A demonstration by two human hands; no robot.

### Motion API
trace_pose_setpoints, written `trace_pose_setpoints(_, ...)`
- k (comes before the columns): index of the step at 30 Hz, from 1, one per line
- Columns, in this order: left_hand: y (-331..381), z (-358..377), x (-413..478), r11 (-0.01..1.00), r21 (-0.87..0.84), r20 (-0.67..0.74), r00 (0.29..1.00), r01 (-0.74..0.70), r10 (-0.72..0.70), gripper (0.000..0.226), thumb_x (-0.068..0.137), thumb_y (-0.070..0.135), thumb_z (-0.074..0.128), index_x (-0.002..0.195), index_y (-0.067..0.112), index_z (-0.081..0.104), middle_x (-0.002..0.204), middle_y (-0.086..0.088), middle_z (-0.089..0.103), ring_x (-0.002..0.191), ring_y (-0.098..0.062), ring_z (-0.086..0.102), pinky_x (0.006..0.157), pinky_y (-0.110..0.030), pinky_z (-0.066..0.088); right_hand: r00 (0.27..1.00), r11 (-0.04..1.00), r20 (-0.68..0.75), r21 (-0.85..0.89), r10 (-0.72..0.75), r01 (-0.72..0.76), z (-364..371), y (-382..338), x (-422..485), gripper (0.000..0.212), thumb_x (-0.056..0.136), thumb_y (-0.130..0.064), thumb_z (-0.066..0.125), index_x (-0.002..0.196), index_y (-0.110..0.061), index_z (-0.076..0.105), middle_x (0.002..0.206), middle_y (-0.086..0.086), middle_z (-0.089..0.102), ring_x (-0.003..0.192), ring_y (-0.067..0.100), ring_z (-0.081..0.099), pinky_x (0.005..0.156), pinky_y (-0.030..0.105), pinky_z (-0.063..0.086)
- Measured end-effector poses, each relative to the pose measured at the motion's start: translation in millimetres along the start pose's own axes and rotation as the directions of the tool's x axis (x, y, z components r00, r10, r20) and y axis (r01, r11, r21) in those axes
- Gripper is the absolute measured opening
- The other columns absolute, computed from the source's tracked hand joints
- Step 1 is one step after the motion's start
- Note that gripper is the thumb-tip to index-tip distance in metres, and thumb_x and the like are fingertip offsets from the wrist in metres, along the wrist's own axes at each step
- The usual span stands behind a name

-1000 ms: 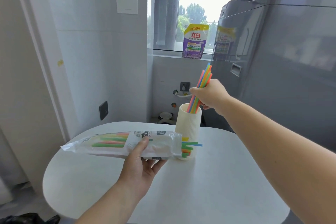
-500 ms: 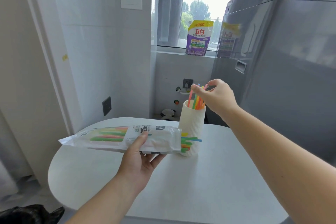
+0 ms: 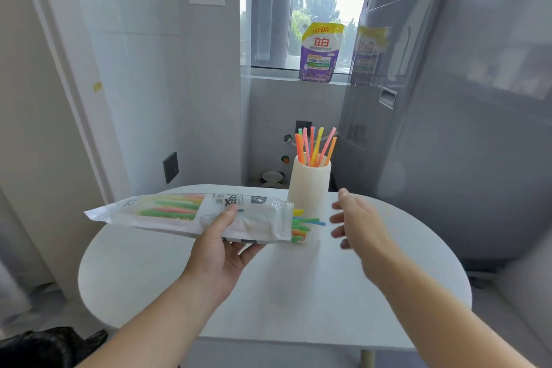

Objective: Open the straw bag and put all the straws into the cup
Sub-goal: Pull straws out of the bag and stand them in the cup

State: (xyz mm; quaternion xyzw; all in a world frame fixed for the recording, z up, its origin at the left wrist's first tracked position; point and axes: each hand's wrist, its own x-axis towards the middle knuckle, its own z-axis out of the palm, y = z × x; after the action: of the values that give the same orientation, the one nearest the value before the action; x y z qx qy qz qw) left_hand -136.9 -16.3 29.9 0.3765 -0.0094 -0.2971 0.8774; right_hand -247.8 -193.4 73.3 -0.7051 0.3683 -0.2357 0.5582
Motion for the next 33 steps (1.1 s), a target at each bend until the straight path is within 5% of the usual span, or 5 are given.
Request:
trace_pose_setpoints(3, -1.7, 0.8, -3.3, 0.996, 0.079, 0.022, 0.999, -0.030, 0.028, 0.040, 0.093, 0.022, 0.069, 0.132, 0.020, 0.065, 0.118, -0.009, 0.077, 0.104, -0.028, 0.074, 0.067, -0.039, 0.063, 0.978, 0.982, 0.122, 0.053, 0.172, -0.179, 11.9, 15.1, -10.2, 0.051, 0.104, -0.053, 0.030, 0.102, -0.011, 0.061, 0.090, 0.011, 0.065, 0.061, 0.020, 0.055, 0.058, 0.033, 0.045)
trace_pose_setpoints(8, -1.8, 6.5, -10.0, 0.970, 0.211, 0.079, 0.991, -0.122, 0.108, 0.033, 0.093, 0.019, 0.069, 0.125, 0.018, 0.069, 0.116, -0.009, 0.077, 0.106, -0.027, 0.074, 0.070, -0.041, 0.062, 0.961, 0.948, 0.168, 0.195, 0.220, -0.251, 23.4, 20.5, -18.0, 0.045, 0.103, -0.046, 0.039, 0.093, -0.007, 0.059, 0.070, 0.010, 0.051, 0.049, 0.018, 0.038, 0.049, 0.028, 0.034)
trace_pose_setpoints(21, 3.3, 5.4, -11.3, 0.992, 0.112, -0.022, 0.998, -0.053, 0.056, 0.037, 0.093, 0.021, 0.070, 0.130, 0.019, 0.067, 0.117, -0.009, 0.077, 0.099, -0.026, 0.074, 0.064, -0.038, 0.062, 0.997, 0.975, 0.080, 0.220, -0.019, 0.001, 18.6, 25.2, -13.2, 0.024, 0.103, -0.023, 0.053, 0.091, -0.006, 0.065, 0.063, 0.005, 0.051, 0.045, 0.013, 0.039, 0.048, 0.028, 0.038)
trace_pose_setpoints(26, 4.9, 3.7, -12.0, 0.997, 0.070, -0.023, 0.999, -0.032, 0.034, 0.033, 0.093, 0.021, 0.069, 0.126, 0.019, 0.068, 0.111, -0.009, 0.078, 0.094, -0.025, 0.075, 0.061, -0.036, 0.063, 0.989, 0.923, 0.147, 0.377, 0.025, -0.080, 8.7, 24.1, -11.8, 0.033, 0.091, -0.037, 0.070, 0.096, -0.005, 0.066, 0.077, 0.010, 0.057, 0.050, 0.017, 0.049, 0.051, 0.029, 0.047)
trace_pose_setpoints(33, 2.5, 2.2, -12.9, 0.994, 0.099, 0.011, 0.999, -0.051, 0.050, 0.043, 0.093, 0.021, 0.069, 0.136, 0.020, 0.063, 0.118, -0.010, 0.077, 0.099, -0.026, 0.075, 0.063, -0.037, 0.062, 0.968, 0.905, 0.249, 0.415, -0.013, -0.095, 10.8, 24.5, -14.1, 0.025, 0.088, -0.025, 0.075, 0.108, -0.011, 0.071, 0.094, 0.017, 0.070, 0.054, 0.017, 0.055, 0.054, 0.028, 0.050)
